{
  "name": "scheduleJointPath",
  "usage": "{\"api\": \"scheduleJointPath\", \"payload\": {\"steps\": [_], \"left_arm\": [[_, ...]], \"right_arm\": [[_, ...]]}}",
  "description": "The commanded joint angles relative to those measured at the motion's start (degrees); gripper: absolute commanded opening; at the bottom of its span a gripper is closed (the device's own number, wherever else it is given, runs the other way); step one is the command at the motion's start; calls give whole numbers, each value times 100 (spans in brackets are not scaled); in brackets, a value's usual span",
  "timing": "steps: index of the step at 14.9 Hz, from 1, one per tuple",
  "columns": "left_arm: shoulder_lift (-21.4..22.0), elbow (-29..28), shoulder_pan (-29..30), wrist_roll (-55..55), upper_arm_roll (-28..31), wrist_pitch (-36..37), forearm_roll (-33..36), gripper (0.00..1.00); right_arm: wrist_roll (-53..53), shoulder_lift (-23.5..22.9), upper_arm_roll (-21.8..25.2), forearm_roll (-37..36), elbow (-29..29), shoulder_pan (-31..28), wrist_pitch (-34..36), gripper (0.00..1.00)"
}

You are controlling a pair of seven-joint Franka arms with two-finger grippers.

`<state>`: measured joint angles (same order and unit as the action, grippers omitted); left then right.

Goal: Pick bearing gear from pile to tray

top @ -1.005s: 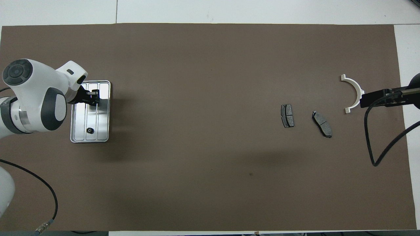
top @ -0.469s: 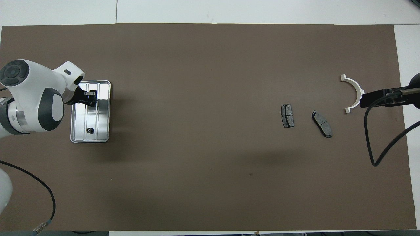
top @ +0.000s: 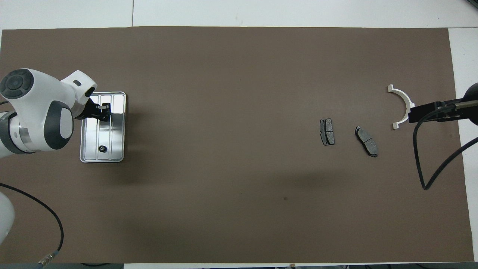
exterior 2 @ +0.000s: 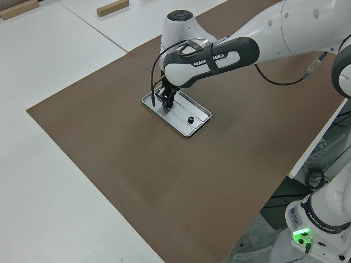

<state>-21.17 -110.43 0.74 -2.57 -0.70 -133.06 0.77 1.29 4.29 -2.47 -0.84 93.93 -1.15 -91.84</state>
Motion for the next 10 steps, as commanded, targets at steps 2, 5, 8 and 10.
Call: {"api": "scheduleJointPath", "payload": {"steps": [2, 5, 8, 10], "left_arm": [[78, -189, 67, 90, -44, -194, 11, 69], [87, -32, 24, 82, -44, 77, 11, 80], [428, 460, 32, 73, -44, 1077, 11, 87], [937, 523, 102, 90, -36, 1597, 2, 100]], "right_arm": [[-76, 72, -26, 84, 82, -34, 43, 100], [-67, 90, -26, 84, 99, -34, 43, 100], [-67, 90, -26, 84, 99, -34, 26, 100], [-67, 81, -26, 84, 99, -25, 26, 100]]}}
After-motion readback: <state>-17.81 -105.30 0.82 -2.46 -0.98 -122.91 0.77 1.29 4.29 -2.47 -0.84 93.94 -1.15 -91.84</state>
